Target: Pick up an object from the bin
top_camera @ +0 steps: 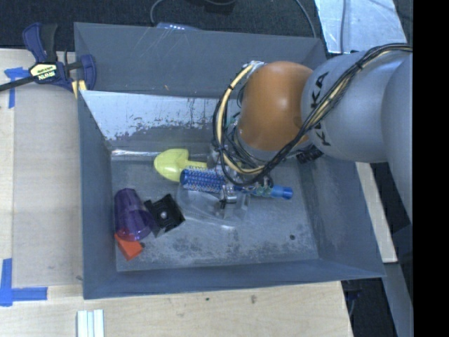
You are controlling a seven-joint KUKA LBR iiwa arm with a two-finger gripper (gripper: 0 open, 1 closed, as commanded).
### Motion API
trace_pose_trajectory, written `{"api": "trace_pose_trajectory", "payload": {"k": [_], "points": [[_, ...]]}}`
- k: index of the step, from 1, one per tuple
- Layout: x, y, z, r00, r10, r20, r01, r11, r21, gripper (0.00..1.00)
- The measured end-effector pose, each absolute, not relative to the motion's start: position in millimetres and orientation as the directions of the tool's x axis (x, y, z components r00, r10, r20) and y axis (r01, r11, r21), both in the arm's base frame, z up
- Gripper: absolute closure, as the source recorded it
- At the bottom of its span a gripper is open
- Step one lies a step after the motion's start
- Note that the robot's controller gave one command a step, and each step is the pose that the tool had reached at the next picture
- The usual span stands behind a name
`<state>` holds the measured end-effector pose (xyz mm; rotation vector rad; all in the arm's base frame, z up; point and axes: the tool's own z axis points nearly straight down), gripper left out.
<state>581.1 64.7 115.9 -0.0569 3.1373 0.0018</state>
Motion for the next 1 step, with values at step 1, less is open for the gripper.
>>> {"api": "trace_pose_trajectory", "payload": {"k": [1], "points": [[583.5, 51.2, 77.8, -0.957, 0.289, 0.026, 0.290, 0.957, 0.005, 1.00]]}}
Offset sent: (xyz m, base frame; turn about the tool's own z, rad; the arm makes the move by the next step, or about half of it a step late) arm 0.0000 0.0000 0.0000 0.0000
